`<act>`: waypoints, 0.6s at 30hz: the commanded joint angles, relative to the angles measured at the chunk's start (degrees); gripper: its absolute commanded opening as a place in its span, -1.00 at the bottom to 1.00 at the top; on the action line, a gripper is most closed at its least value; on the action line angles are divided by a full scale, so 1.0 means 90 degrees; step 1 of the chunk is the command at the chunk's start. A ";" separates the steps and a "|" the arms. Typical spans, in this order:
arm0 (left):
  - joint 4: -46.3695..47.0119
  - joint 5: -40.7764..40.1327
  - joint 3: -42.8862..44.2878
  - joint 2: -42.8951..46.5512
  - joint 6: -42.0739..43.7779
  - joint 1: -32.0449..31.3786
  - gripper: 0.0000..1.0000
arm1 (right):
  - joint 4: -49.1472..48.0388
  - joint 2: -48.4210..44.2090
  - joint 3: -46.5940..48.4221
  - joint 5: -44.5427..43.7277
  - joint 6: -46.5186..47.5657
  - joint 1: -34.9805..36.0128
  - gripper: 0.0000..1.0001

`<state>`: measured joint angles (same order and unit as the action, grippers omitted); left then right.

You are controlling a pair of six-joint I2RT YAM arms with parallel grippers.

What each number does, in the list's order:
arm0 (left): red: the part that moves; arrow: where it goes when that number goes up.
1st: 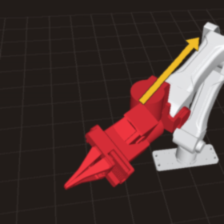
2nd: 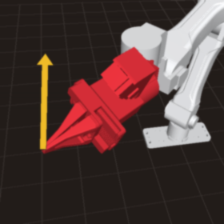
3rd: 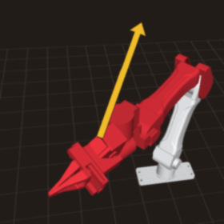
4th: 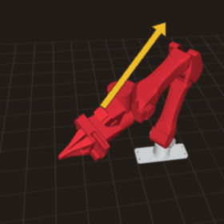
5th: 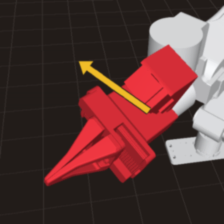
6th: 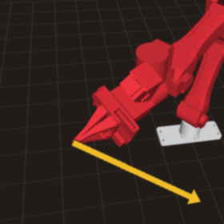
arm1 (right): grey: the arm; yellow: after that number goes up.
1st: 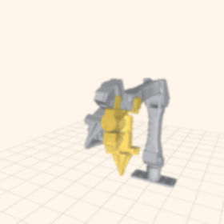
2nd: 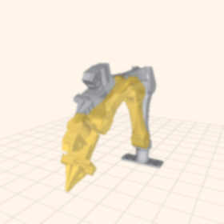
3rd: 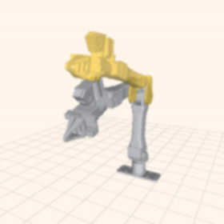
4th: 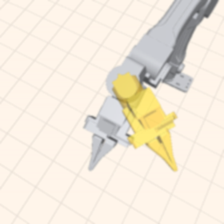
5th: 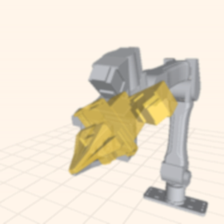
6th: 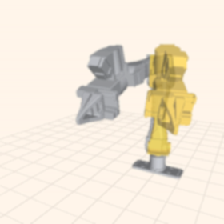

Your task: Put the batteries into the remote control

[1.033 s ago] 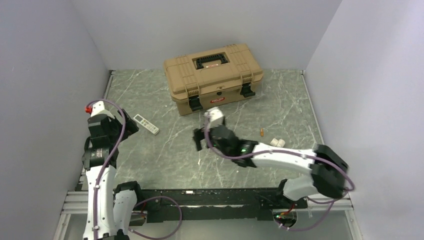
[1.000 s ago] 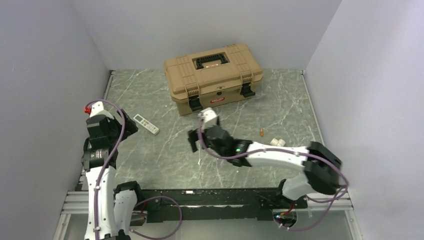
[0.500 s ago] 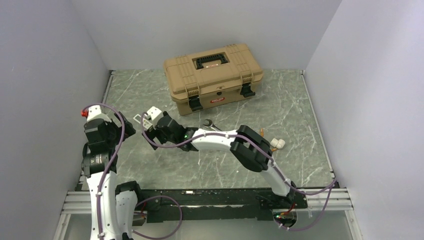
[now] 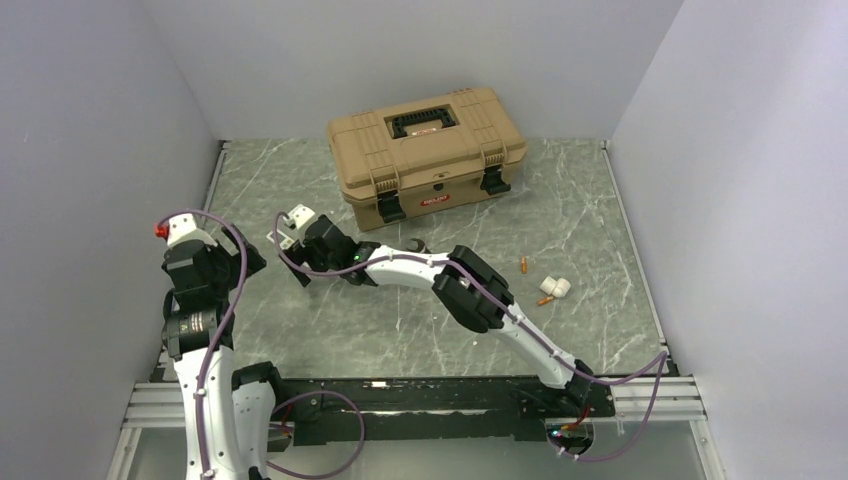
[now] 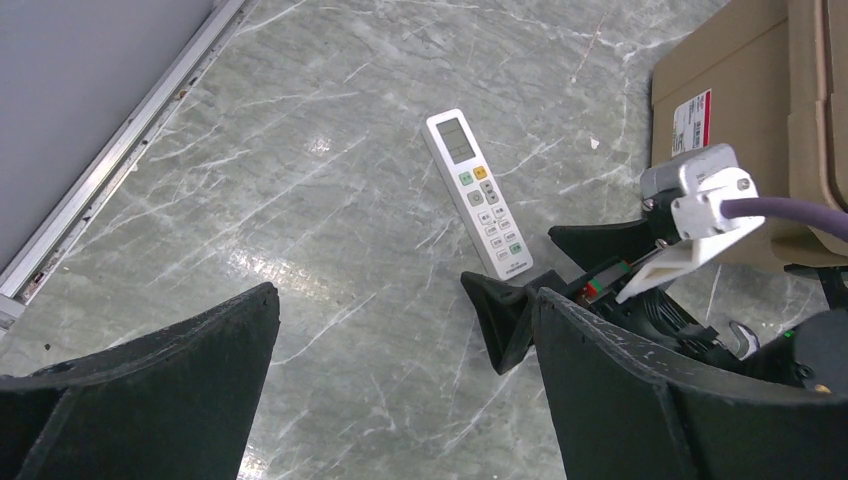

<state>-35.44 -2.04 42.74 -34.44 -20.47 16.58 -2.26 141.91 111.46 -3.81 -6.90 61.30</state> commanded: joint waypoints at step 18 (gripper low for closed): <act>0.0078 0.0168 -0.0022 -0.0036 -0.0108 0.0266 0.98 | 0.0524 0.0615 0.0792 -0.0037 0.0099 -0.0126 0.55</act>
<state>-35.42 -1.30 42.72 -34.76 -20.71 18.41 0.62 146.28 116.44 -3.14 -6.48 59.77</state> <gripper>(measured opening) 0.991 0.810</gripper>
